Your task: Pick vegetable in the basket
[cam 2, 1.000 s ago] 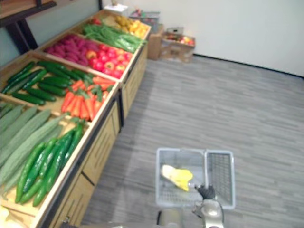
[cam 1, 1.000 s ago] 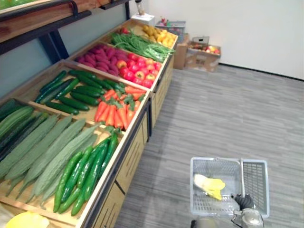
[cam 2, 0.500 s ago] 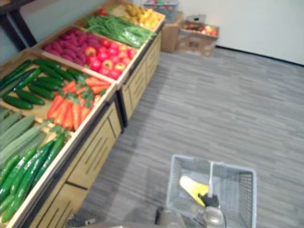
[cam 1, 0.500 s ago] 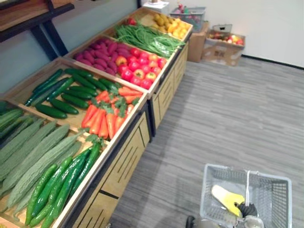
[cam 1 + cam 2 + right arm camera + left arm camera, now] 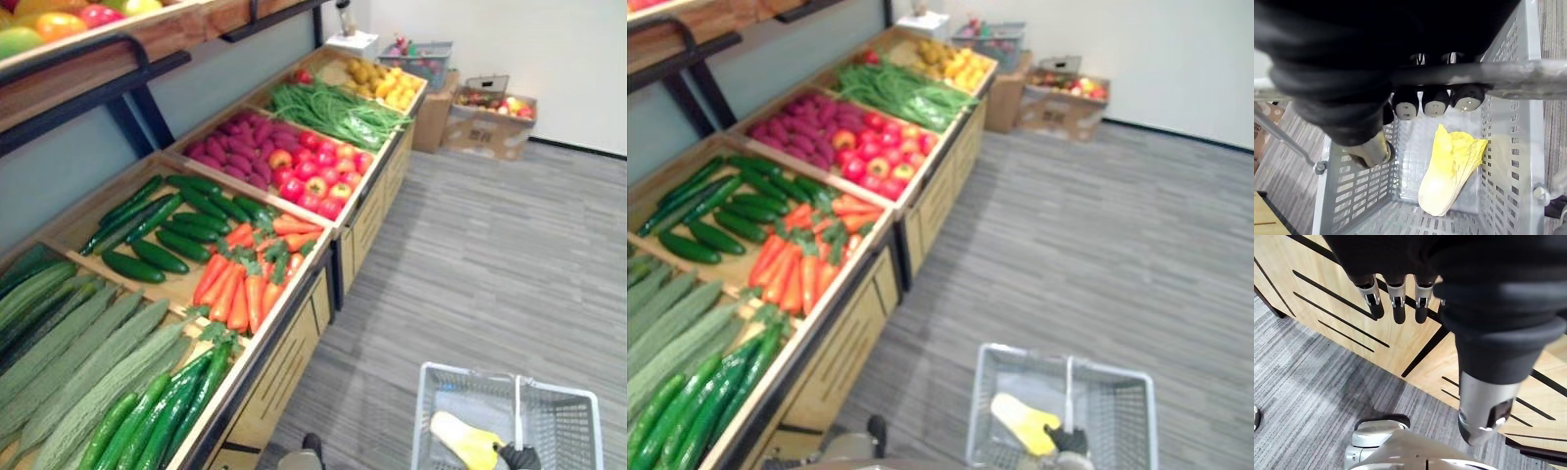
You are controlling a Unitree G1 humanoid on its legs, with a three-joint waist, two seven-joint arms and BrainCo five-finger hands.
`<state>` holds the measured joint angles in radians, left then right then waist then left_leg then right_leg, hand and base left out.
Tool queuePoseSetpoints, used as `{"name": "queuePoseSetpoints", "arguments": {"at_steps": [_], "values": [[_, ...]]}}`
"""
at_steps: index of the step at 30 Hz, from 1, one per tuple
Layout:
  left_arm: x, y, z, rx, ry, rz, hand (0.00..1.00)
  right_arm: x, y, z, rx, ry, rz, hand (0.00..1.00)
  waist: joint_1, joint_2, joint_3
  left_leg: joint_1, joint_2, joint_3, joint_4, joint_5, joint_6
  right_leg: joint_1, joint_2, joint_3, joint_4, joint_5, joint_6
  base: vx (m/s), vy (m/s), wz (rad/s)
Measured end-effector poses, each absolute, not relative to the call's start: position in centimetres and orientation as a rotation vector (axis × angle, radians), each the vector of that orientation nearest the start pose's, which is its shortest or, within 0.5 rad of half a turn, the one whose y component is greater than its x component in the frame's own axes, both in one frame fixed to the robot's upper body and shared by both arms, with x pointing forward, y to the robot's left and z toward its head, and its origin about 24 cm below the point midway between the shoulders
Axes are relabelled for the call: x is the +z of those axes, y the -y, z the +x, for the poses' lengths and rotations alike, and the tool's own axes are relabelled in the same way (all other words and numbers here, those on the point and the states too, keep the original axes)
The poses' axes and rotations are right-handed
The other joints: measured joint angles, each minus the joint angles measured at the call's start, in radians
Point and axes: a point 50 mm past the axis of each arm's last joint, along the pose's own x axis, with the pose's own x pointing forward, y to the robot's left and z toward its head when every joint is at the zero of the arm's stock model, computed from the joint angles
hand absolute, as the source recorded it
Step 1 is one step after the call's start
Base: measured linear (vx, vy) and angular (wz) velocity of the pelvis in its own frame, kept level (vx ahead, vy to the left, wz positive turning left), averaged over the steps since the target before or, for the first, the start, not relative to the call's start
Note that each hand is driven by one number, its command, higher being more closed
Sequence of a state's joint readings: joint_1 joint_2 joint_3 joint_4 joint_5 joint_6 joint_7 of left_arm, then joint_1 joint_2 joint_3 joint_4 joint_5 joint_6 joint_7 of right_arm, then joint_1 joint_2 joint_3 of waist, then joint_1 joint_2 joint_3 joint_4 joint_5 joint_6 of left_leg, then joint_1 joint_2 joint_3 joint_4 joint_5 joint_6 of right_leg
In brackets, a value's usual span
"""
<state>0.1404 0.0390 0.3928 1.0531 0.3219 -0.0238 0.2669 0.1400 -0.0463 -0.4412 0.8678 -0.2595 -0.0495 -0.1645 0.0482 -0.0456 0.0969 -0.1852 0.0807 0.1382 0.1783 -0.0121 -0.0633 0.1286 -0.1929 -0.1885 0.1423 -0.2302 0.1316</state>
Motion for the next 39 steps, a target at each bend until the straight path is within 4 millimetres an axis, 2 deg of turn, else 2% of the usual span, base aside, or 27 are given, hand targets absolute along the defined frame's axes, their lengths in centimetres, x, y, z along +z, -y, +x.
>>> {"name": "queuePoseSetpoints", "arguments": {"at_steps": [4,6,7,8,10,11,12,13,16,17,18,19,20,21,22,23,24,25,27,30,31,32,33,35,36,37,39], "values": [[-16.2,-22.8,5.0,0.45,-1.203,0.296,0.0,-14.1,24.2,9.8,-0.47,-0.967,-0.194,1.0,0.023,-0.01,-0.002,0.07,-0.006,0.072,-0.022,-0.055,0.014,-0.019,-0.023,0.096,0.053,0.043,0.018,0.08,0.138,-0.53],[-16.3,-22.8,4.8,0.418,-1.214,0.314,0.0,-14.1,24.5,9.9,-0.471,-0.968,-0.201,1.0,0.019,-0.008,-0.01,0.096,-0.016,0.073,-0.058,-0.055,0.014,-0.075,-0.029,0.123,0.16,0.045,0.015,0.07,0.119,-0.24],[-16.4,-22.8,4.4,0.381,-1.23,0.325,0.0,-14.1,24.5,10.2,-0.469,-0.967,-0.2,1.0,0.017,-0.01,-0.01,0.132,-0.019,0.071,-0.098,-0.055,0.014,-0.155,-0.026,0.155,0.325,0.068,-0.006,0.08,0.103,-0.21],[-16.4,-22.8,4.2,0.374,-1.237,0.328,0.0,-14.0,24.5,10.4,-0.468,-0.96,-0.196,1.0,0.017,-0.012,-0.01,0.147,-0.019,0.068,-0.114,-0.055,0.014,-0.185,-0.023,0.167,0.389,0.09,-0.007,0.09,0.11,-0.21],[-16.5,-23.1,3.5,0.372,-1.257,0.335,0.0,-13.9,24.4,11.1,-0.459,-0.935,-0.191,1.0,0.008,-0.02,-0.009,0.198,-0.015,0.029,-0.146,-0.055,0.014,-0.245,-0.008,0.187,0.544,0.193,-0.006,0.09,0.062,0.15],[-16.4,-23.4,3.2,0.378,-1.263,0.343,0.0,-14.0,24.2,10.7,-0.448,-0.948,-0.191,1.0,-0.001,-0.01,-0.02,0.207,-0.003,0.006,-0.145,-0.053,0.018,-0.243,-0.002,0.189,0.569,0.177,-0.017,0.09,0.008,0.47],[-16.4,-23.4,3.1,0.379,-1.264,0.345,0.0,-14.1,24.1,10.5,-0.438,-0.956,-0.193,1.0,-0.001,-0.023,-0.022,0.204,-0.001,-0.01,-0.142,-0.053,0.019,-0.24,0.002,0.186,0.557,0.154,-0.037,0.12,-0.064,0.77],[-16.2,-24.2,3.5,0.389,-1.251,0.362,0.0,-14.3,23.9,10.5,-0.423,-0.964,-0.191,1.0,-0.004,-0.048,-0.017,0.195,0.005,-0.062,-0.14,-0.054,0.019,-0.244,0.012,0.18,0.508,0.085,-0.047,0.1,-0.089,0.7],[-15.9,-25.1,4.1,0.408,-1.232,0.378,0.0,-14.5,24.2,10.0,-0.461,-0.987,-0.157,1.0,-0.019,-0.05,-0.017,0.169,0.043,-0.168,-0.134,-0.059,0.011,-0.248,0.046,0.204,0.363,0.061,-0.053,0.12,-0.188,0.87],[-15.7,-25.5,4.3,0.433,-1.225,0.375,0.0,-14.7,24.2,9.7,-0.475,-1.004,-0.14,1.0,-0.017,-0.056,-0.016,0.167,0.058,-0.206,-0.131,-0.067,-0.004,-0.242,0.052,0.236,0.274,0.081,-0.044,0.13,-0.257,0.86],[-15.7,-25.8,4.3,0.445,-1.223,0.375,0.0,-14.8,24.2,9.6,-0.483,-1.008,-0.131,1.0,-0.017,-0.063,-0.016,0.166,0.06,-0.223,-0.128,-0.071,-0.014,-0.232,0.05,0.252,0.223,0.136,-0.049,0.11,-0.328,0.92],[-15.4,-26.5,4.4,0.464,-1.22,0.386,0.0,-14.9,24.3,9.2,-0.5,-1.02,-0.116,1.0,-0.02,-0.076,-0.018,0.155,0.06,-0.256,-0.129,-0.067,-0.04,-0.212,0.059,0.292,0.212,0.198,-0.002,0.05,-0.225,0.91],[-15.5,-26.2,4.8,0.458,-1.213,0.379,0.0,-15.0,24.6,8.7,-0.523,-1.031,-0.106,1.0,-0.018,-0.071,-0.021,0.153,0.08,-0.281,-0.132,-0.065,-0.044,-0.208,0.085,0.296,0.221,0.196,0.0,0.16,-0.408,0.94],[-15.6,-25.5,4.9,0.457,-1.202,0.365,0.0,-14.8,25.5,8.6,-0.555,-1.029,-0.109,1.0,-0.008,-0.034,-0.018,0.149,0.111,-0.309,-0.123,-0.055,-0.046,-0.215,0.127,0.31,0.266,0.194,-0.003,0.14,-0.434,0.74],[-15.8,-25.0,4.5,0.475,-1.214,0.341,0.0,-14.7,25.9,8.4,-0.573,-1.031,-0.109,1.0,-0.004,-0.005,-0.013,0.152,0.149,-0.353,-0.128,-0.05,-0.067,-0.234,0.17,0.342,0.337,0.182,-0.015,0.12,-0.44,0.59],[-15.8,-24.8,4.5,0.482,-1.213,0.336,0.0,-14.7,25.9,8.2,-0.58,-1.036,-0.102,1.0,-0.005,0.007,-0.009,0.15,0.155,-0.372,-0.136,-0.047,-0.074,-0.249,0.174,0.361,0.372,0.149,-0.05,0.04,-0.39,0.86],[-15.8,-24.9,4.3,0.495,-1.213,0.336,0.0,-14.9,25.8,7.6,-0.586,-1.055,-0.09,1.0,-0.008,-0.018,-0.01,0.143,0.136,-0.411,-0.146,-0.043,-0.089,-0.242,0.158,0.398,0.382,0.086,-0.06,0.03,-0.349,1.14],[-15.5,-25.5,4.7,0.511,-1.196,0.347,0.0,-15.1,25.8,6.8,-0.591,-1.08,-0.087,1.0,-0.008,-0.037,-0.015,0.115,0.122,-0.459,-0.139,-0.037,-0.103,-0.205,0.156,0.398,0.353,0.021,-0.042,0.01,-0.353,1.17],[-15.5,-25.3,4.9,0.549,-1.185,0.303,0.0,-15.0,26.0,7.0,-0.612,-1.074,-0.081,1.0,0.0,-0.033,-0.005,0.096,0.146,-0.482,-0.14,-0.01,-0.137,-0.176,0.167,0.336,0.325,-0.032,-0.033,-0.08,-0.364,0.84],[-15.7,-25.0,4.3,0.606,-1.203,0.24,0.0,-15.1,26.0,6.9,-0.614,-1.083,-0.084,1.0,0.038,-0.021,0.009,0.082,0.17,-0.482,-0.14,0.022,-0.166,-0.14,0.177,0.231,0.292,-0.122,-0.049,-0.12,-0.324,0.52],[-15.8,-24.7,4.1,0.637,-1.209,0.196,0.0,-15.1,26.0,6.9,-0.616,-1.082,-0.085,1.0,0.041,-0.008,0.013,0.058,0.178,-0.481,-0.15,0.075,-0.16,-0.138,0.188,0.171,0.28,-0.15,-0.073,-0.15,-0.291,0.79],[-15.9,-24.5,4.0,0.64,-1.212,0.186,0.0,-15.1,26.0,6.9,-0.618,-1.081,-0.085,1.0,0.038,-0.003,0.018,0.05,0.179,-0.473,-0.162,0.11,-0.14,-0.138,0.187,0.144,0.281,-0.153,-0.079,-0.21,-0.292,1.12],[-16.0,-24.1,3.8,0.651,-1.219,0.162,0.0,-15.1,26.2,6.5,-0.629,-1.089,-0.086,1.0,0.023,-0.016,0.024,0.029,0.175,-0.419,-0.163,0.149,-0.079,-0.135,0.171,0.087,0.278,-0.159,-0.091,-0.18,-0.187,1.25],[-16.3,-23.4,3.4,0.656,-1.241,0.137,0.0,-15.0,26.7,5.5,-0.658,-1.101,-0.089,1.0,0.01,-0.006,0.027,-0.006,0.175,-0.192,-0.038,0.112,-0.027,-0.118,0.15,0.015,0.28,-0.158,-0.097,-0.16,-0.184,1.13],[-16.3,-23.3,3.1,0.655,-1.25,0.136,0.0,-15.0,26.9,5.3,-0.659,-1.109,-0.094,1.0,0.012,-0.006,0.027,-0.004,0.174,-0.143,-0.013,0.097,-0.029,-0.117,0.142,0.007,0.28,-0.155,-0.102,-0.13,-0.104,0.59],[-16.4,-23.1,2.5,0.652,-1.269,0.137,0.0,-14.9,27.2,5.3,-0.66,-1.114,-0.099,1.0,0.013,-0.006,0.026,0.0,0.153,-0.093,0.039,0.059,-0.06,-0.127,0.123,-0.005,0.274,-0.141,-0.106,-0.08,-0.035,0.33],[-16.5,-22.9,1.8,0.65,-1.291,0.134,0.0,-14.9,27.6,5.4,-0.667,-1.122,-0.1,1.0,0.009,-0.003,0.025,0.011,0.125,-0.094,0.064,0.019,-0.076,-0.131,0.11,-0.013,0.238,-0.11,-0.102,-0.06,0.038,0.18]]}}
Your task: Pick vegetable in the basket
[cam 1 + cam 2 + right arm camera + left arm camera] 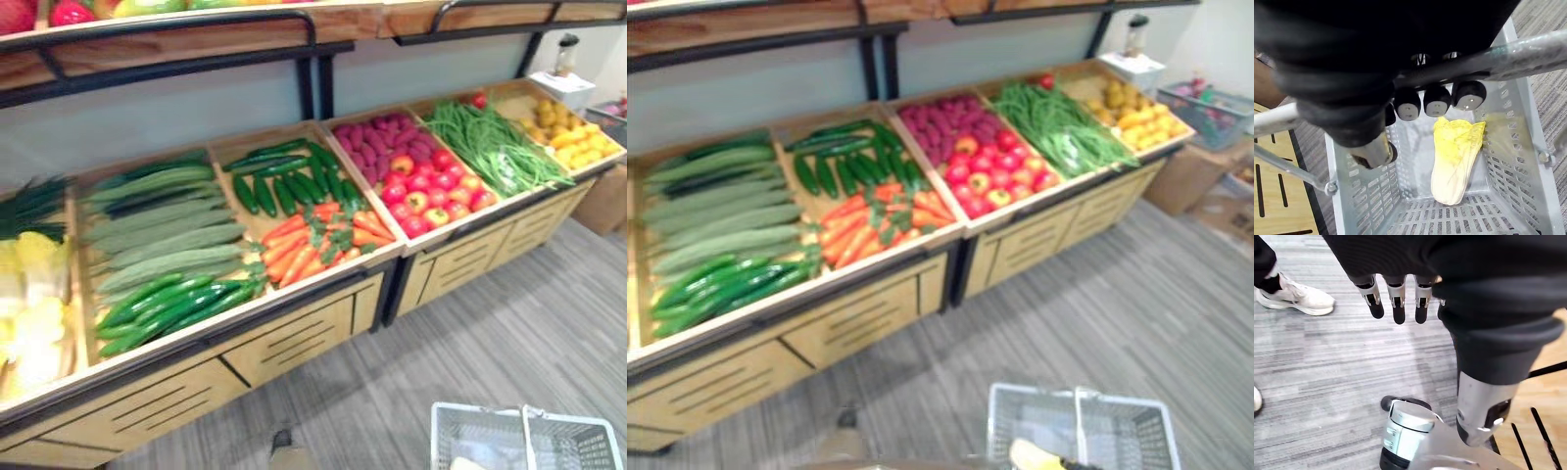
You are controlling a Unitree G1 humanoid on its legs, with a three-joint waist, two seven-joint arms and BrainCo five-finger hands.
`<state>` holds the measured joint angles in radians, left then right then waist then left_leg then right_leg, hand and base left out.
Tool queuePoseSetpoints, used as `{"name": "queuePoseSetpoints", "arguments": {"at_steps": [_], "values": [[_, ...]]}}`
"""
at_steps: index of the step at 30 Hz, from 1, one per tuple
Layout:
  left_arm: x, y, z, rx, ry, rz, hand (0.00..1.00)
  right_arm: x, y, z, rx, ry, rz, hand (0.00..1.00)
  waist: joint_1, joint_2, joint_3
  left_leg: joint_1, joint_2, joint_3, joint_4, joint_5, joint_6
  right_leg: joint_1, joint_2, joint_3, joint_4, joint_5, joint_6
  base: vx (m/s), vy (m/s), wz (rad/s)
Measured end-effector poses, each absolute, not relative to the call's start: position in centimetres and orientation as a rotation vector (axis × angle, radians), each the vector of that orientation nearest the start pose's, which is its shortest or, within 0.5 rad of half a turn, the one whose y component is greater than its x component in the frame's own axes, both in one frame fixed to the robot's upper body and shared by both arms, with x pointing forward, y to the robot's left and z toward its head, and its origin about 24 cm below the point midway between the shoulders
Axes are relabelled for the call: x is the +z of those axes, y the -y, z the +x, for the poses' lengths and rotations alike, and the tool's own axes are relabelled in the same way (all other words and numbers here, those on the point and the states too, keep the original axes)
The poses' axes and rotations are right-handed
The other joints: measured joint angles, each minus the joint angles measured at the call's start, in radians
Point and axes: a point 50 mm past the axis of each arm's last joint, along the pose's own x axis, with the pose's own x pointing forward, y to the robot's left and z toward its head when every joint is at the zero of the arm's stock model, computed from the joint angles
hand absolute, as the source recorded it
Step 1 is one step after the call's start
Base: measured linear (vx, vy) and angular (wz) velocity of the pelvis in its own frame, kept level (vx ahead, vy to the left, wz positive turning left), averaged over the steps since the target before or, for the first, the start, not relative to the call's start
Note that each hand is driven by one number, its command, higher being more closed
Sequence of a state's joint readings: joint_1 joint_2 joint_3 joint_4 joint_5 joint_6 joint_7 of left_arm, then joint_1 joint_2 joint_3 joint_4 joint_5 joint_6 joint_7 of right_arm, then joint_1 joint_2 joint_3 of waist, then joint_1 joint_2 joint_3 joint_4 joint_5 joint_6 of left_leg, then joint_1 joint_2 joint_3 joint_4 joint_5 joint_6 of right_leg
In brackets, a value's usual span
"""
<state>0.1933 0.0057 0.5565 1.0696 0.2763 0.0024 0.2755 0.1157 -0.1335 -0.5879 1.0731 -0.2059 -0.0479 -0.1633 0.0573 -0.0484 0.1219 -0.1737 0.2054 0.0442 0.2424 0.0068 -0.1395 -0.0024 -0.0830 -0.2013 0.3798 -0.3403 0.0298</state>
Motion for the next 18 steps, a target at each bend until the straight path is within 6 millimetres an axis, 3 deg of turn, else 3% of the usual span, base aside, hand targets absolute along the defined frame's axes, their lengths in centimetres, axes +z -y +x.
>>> {"name": "queuePoseSetpoints", "arguments": {"at_steps": [3,5,7,13,18], "values": [[-16.7,-22.4,1.4,0.629,-1.318,0.131,0.0,-14.9,28.4,5.0,-0.707,-1.136,-0.082,1.0,-0.004,0.008,-0.005,0.068,-0.054,0.005,-0.085,-0.032,0.011,0.013,-0.024,-0.007,-0.089,0.065,0.03,-0.01,0.15,0.16],[-16.6,-22.9,1.3,0.626,-1.314,0.151,0.0,-14.9,28.5,4.6,-0.733,-1.145,-0.057,1.0,-0.014,0.021,-0.018,0.131,-0.08,0.019,-0.277,0.048,0.024,0.021,-0.035,-0.008,-0.158,0.111,0.057,-0.01,0.197,0.08],[-16.4,-23.7,1.8,0.608,-1.299,0.186,0.0,-14.9,28.5,4.4,-0.743,-1.144,-0.045,1.0,-0.029,0.014,-0.015,0.148,-0.099,0.023,-0.345,0.085,0.037,0.023,-0.047,-0.007,-0.198,0.138,0.072,-0.01,0.156,0.0],[-15.6,-26.2,4.0,0.578,-1.227,0.288,0.0,-15.4,27.9,3.0,-0.753,-1.195,-0.02,1.0,-0.04,-0.012,-0.025,0.159,-0.144,0.057,-0.347,0.075,0.061,0.029,-0.08,0.031,-0.23,0.161,0.103,-0.02,0.108,-0.13],[-15.4,-26.5,5.0,0.552,-1.189,0.314,0.0,-15.6,27.5,3.0,-0.727,-1.213,-0.027,1.0,-0.059,-0.017,-0.027,0.161,-0.148,0.083,-0.347,0.069,0.066,0.03,-0.08,0.054,-0.259,0.176,0.109,0.0,0.029,-0.15]]}}
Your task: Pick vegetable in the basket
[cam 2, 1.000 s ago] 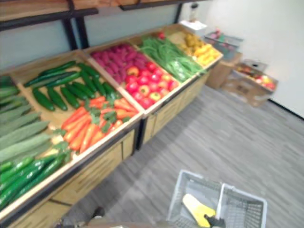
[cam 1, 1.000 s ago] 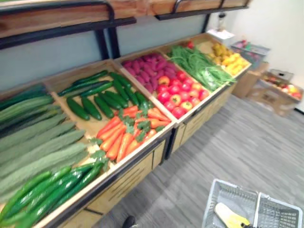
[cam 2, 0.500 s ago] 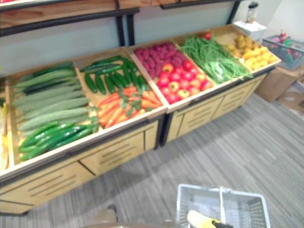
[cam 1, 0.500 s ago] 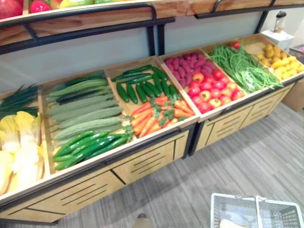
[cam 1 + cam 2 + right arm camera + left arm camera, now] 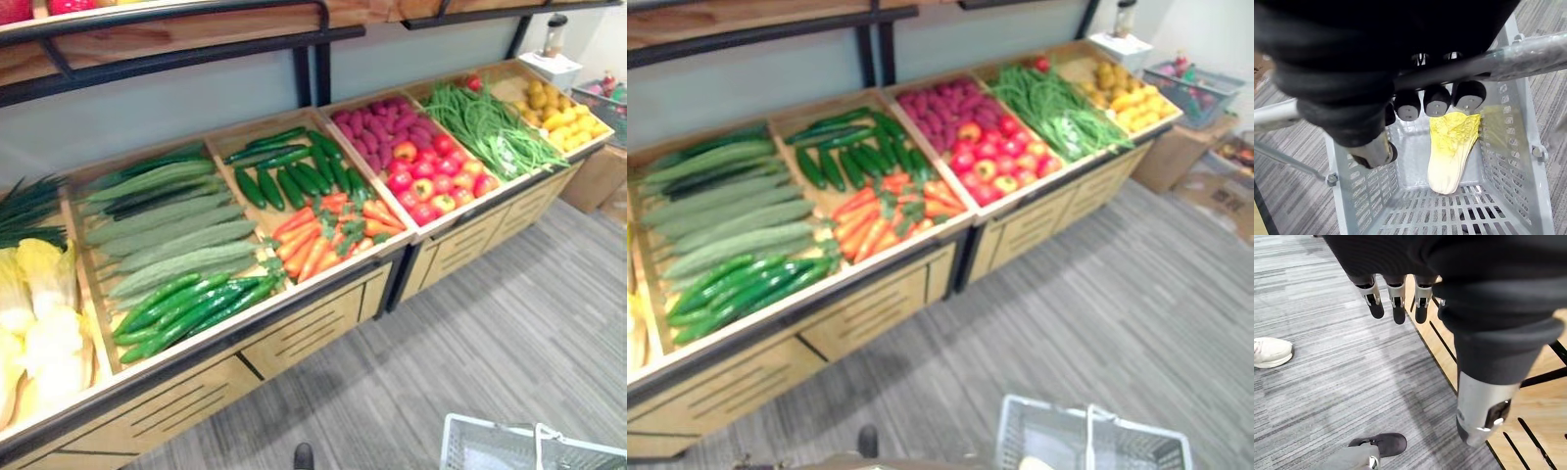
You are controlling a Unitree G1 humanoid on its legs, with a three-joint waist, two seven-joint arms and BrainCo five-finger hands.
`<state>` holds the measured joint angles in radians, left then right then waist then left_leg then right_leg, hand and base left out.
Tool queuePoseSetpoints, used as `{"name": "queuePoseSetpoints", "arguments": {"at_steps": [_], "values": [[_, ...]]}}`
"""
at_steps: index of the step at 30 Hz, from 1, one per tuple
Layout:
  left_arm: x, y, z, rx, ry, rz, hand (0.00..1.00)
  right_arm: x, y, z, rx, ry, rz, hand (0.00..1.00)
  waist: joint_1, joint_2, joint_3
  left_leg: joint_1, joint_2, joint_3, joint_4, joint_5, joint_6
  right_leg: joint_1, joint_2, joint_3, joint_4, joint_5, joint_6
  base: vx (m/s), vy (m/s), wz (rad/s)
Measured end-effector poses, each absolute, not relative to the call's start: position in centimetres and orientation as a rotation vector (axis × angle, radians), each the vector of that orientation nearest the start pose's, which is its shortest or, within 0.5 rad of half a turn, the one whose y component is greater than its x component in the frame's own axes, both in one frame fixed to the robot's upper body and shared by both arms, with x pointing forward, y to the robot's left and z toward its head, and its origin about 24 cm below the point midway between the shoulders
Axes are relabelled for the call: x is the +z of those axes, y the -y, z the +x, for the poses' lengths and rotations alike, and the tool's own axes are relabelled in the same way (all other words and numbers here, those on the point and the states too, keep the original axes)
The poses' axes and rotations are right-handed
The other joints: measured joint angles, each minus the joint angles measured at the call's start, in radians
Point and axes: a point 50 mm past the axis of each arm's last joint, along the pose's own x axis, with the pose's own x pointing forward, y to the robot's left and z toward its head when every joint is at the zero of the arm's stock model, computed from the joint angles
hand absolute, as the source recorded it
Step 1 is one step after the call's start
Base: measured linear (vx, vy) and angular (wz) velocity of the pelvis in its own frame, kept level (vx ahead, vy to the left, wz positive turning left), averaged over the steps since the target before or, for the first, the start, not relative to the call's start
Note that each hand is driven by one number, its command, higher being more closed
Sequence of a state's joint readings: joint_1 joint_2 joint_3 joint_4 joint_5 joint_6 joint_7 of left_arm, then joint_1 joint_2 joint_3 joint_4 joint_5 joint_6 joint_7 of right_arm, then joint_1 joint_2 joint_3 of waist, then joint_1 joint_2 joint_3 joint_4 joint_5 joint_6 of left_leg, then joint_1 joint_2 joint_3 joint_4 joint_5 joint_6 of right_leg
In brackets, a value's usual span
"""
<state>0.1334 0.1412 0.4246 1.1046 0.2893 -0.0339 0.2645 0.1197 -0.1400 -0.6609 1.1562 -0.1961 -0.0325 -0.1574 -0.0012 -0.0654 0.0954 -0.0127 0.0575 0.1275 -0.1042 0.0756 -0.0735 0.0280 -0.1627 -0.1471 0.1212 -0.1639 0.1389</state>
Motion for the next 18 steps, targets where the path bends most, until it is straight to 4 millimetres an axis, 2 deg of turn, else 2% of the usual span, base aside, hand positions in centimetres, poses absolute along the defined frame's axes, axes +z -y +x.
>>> {"name": "queuePoseSetpoints", "arguments": {"at_steps": [5,6,18], "values": [[-15.5,-26.1,5.4,0.515,-1.187,0.321,0.0,-15.7,27.2,2.8,-0.721,-1.231,-0.02,1.0,0.0,-0.007,0.001,0.022,0.001,0.017,0.0,-0.009,-0.002,0.019,0.005,0.014,-0.016,0.005,0.001,0.04,0.0,-0.08],[-16.1,-25.4,4.3,0.423,-1.254,0.304,0.0,-15.8,26.8,4.6,-0.655,-1.208,-0.02,1.0,-0.024,0.004,0.009,0.057,0.005,0.05,0.0,-0.033,-0.013,0.066,0.013,0.031,-0.065,0.014,-0.006,0.0,0.0,0.0],[-15.9,-26.0,4.1,0.482,-1.247,0.269,0.0,-15.8,26.9,4.0,-0.669,-1.198,0.017,1.0,-0.025,0.006,0.003,0.069,0.011,0.057,0.002,-0.049,-0.015,0.08,0.019,0.041,-0.085,0.015,-0.007,0.0,-0.002,-0.03]]}}
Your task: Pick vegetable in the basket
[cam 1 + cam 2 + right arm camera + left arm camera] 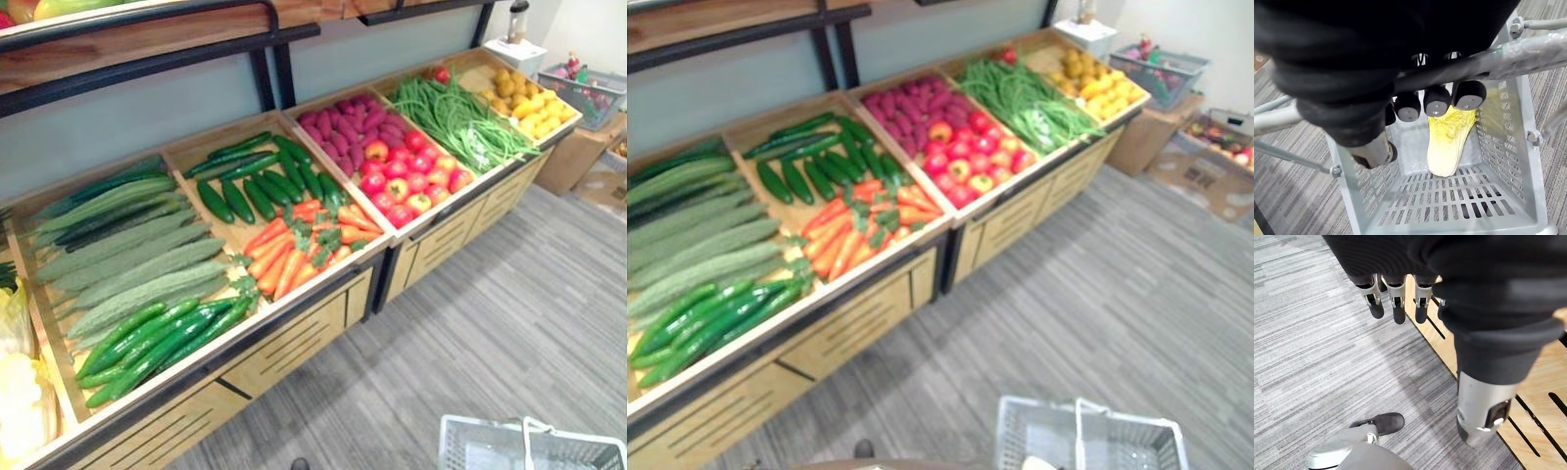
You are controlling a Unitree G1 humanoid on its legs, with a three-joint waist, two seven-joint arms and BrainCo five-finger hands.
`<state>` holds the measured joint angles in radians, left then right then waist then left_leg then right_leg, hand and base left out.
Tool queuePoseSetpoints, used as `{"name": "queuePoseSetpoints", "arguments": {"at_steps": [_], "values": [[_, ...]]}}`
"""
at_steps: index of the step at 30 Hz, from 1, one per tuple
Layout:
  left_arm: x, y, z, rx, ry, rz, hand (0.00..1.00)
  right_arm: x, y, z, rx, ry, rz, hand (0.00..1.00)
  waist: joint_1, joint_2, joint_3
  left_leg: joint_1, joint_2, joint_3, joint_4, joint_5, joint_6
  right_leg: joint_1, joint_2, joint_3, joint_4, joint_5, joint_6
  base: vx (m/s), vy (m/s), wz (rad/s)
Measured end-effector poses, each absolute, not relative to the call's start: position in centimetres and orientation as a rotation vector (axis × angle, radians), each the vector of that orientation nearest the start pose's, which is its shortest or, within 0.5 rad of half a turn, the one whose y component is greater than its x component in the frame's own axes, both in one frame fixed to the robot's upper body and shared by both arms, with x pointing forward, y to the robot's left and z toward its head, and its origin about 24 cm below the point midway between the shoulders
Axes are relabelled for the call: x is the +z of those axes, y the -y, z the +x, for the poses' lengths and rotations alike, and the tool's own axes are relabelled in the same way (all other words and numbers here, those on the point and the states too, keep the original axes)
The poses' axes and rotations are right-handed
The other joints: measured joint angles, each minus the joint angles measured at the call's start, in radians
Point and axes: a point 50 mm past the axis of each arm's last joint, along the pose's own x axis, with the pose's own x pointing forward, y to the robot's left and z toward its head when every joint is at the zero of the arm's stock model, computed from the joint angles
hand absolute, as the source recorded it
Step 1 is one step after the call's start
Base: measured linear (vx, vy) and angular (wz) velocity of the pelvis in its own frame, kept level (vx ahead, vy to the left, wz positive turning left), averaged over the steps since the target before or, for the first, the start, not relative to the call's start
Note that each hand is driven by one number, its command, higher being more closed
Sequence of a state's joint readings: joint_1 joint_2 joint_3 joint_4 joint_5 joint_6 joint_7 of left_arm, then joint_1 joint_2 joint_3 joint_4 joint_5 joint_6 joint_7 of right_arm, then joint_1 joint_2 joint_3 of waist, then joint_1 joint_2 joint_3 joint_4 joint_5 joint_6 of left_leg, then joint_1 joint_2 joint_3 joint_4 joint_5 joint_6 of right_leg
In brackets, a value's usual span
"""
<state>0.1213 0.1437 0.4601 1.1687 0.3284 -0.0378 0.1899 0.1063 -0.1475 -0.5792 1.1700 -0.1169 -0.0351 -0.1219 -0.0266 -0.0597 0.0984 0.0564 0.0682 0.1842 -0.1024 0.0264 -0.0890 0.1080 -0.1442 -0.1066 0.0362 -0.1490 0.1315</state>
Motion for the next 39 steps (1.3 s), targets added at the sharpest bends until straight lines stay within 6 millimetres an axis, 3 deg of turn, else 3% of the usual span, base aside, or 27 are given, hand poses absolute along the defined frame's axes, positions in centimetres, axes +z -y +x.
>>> {"name": "queuePoseSetpoints", "arguments": {"at_steps": [13,20,26,32,39], "values": [[-15.8,-26.3,3.6,0.417,-1.245,0.324,0.0,-14.1,29.7,7.5,-0.723,-1.03,0.046,1.0,0.003,-0.001,-0.001,-0.001,0.011,0.0,-0.002,0.001,0.001,-0.016,0.009,0.01,0.022,0.011,-0.009,-0.02,0.003,-0.01],[-15.8,-26.3,2.8,0.393,-1.264,0.343,0.0,-12.5,32.0,9.3,-0.739,-0.937,0.024,1.0,0.003,0.018,-0.003,-0.003,0.0,0.004,-0.002,0.0,0.003,-0.019,-0.002,0.014,0.009,0.01,-0.008,-0.01,0.004,-0.01],[-15.8,-26.3,2.3,0.38,-1.272,0.336,0.0,-11.5,32.8,10.7,-0.732,-0.87,0.017,1.0,0.002,0.025,-0.007,-0.001,-0.002,0.018,0.005,-0.009,0.005,-0.018,-0.002,0.028,0.0,0.014,-0.002,0.03,-0.003,-0.07],[-15.8,-26.2,2.5,0.369,-1.26,0.341,0.0,-10.5,34.1,11.3,-0.737,-0.826,-0.022,1.0,0.0,0.037,-0.014,-0.001,0.002,0.002,0.005,-0.01,0.005,-0.027,0.001,0.027,0.019,0.017,0.001,0.01,-0.001,0.0],[-15.8,-26.1,2.5,0.357,-1.259,0.345,0.0,-10.4,34.0,11.5,-0.713,-0.824,-0.054,1.0,-0.001,0.044,-0.013,-0.01,-0.004,-0.019,0.0,-0.004,0.012,-0.041,-0.006,0.019,0.035,0.027,0.002,-0.06,-0.006,0.02]]}}
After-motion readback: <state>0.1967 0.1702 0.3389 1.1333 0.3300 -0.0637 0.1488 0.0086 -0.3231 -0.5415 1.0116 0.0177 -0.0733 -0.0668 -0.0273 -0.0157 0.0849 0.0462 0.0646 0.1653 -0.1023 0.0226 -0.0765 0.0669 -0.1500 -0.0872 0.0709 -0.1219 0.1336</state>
